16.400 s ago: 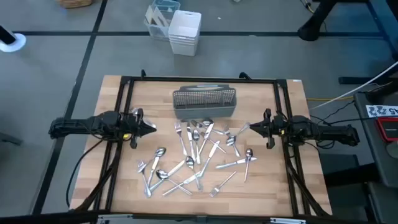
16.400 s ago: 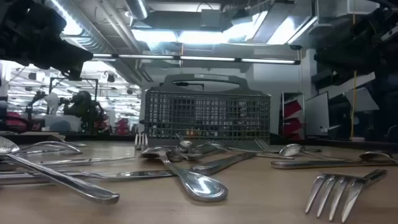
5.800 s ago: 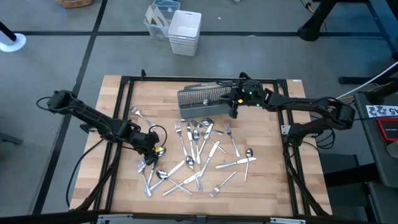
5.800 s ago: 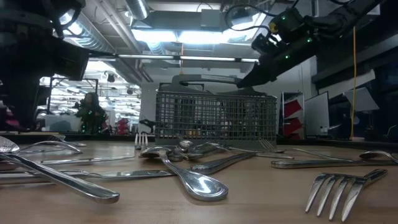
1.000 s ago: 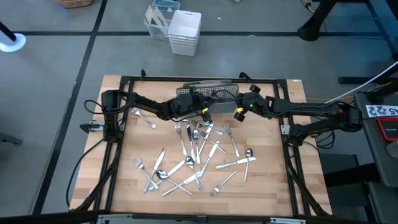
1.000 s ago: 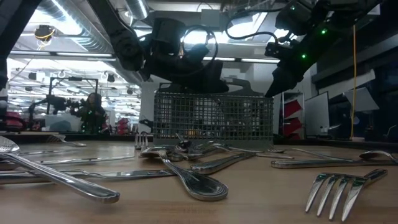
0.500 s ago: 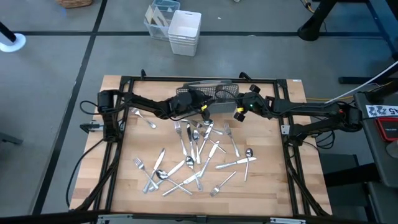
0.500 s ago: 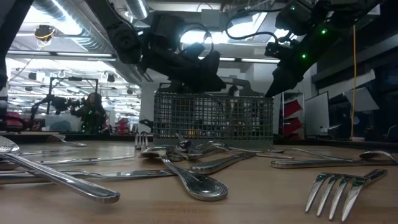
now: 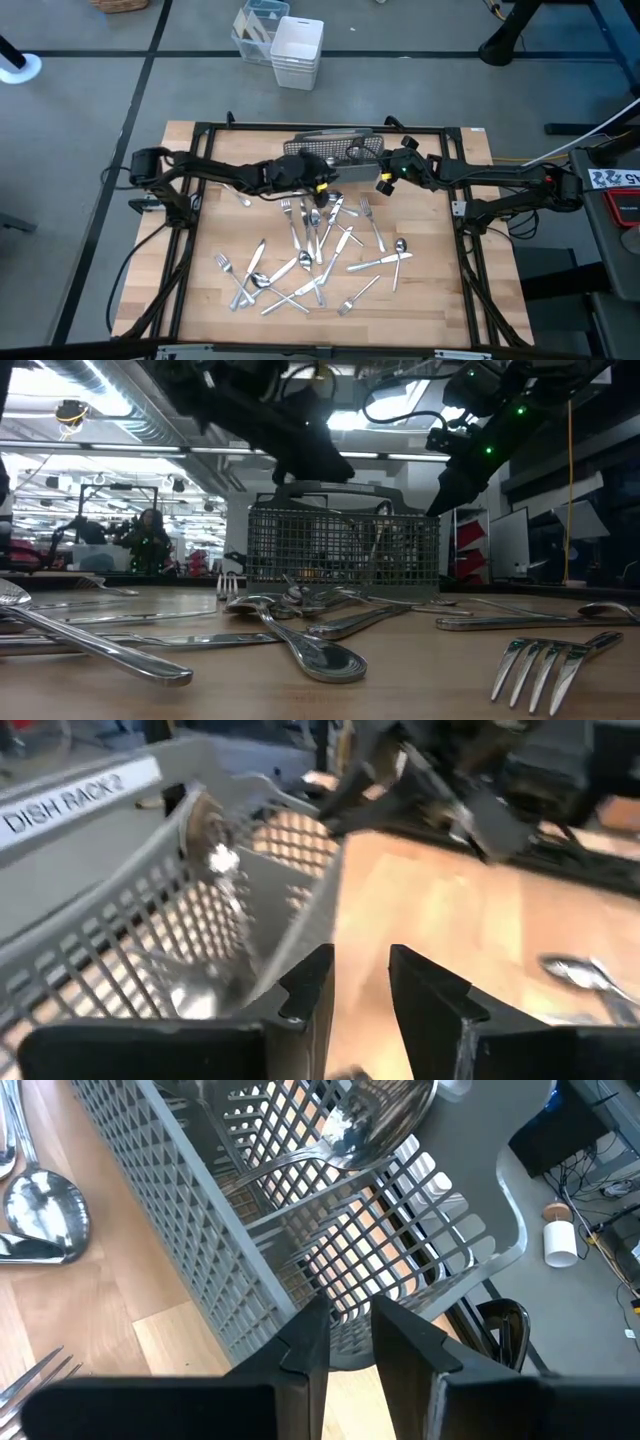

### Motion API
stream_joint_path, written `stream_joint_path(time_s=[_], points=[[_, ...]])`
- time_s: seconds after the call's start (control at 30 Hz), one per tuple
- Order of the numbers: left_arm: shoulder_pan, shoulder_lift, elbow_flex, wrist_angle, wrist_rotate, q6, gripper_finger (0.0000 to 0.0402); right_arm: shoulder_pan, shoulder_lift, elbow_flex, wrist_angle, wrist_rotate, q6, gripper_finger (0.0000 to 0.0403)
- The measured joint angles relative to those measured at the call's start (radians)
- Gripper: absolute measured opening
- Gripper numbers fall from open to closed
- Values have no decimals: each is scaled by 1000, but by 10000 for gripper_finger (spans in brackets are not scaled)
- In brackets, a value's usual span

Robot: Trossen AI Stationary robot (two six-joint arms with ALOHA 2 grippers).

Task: Sort silverware
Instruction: Put the fork into the silverware rack

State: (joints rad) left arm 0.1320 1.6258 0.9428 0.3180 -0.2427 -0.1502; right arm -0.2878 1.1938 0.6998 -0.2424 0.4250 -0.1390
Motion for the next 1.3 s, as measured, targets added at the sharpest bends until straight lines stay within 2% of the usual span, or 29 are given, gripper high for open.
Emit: stream_joint_path(time_s=[0.4,0.6,0.73,0.9,1.0,1.17,1.3], points=[[-119,-211,1,-547,8,-204,90,0,0,0,-3,0,3,82],[-195,-258,1,-798,56,-380,92,0,-2,5,-18,-1,4,82],[-241,-261,1,-925,79,-505,89,0,-1,61,-109,-9,5,82],[-286,-261,-2,-1016,79,-699,88,0,-1,170,-243,-61,78,82],[-304,-261,-2,-1034,79,-756,88,0,-1,220,-292,-112,114,82],[-326,-260,-2,-1042,77,-777,88,0,-1,282,-379,-209,219,82],[-340,-260,-2,-1043,75,-726,88,0,-1,305,-440,-370,350,82]])
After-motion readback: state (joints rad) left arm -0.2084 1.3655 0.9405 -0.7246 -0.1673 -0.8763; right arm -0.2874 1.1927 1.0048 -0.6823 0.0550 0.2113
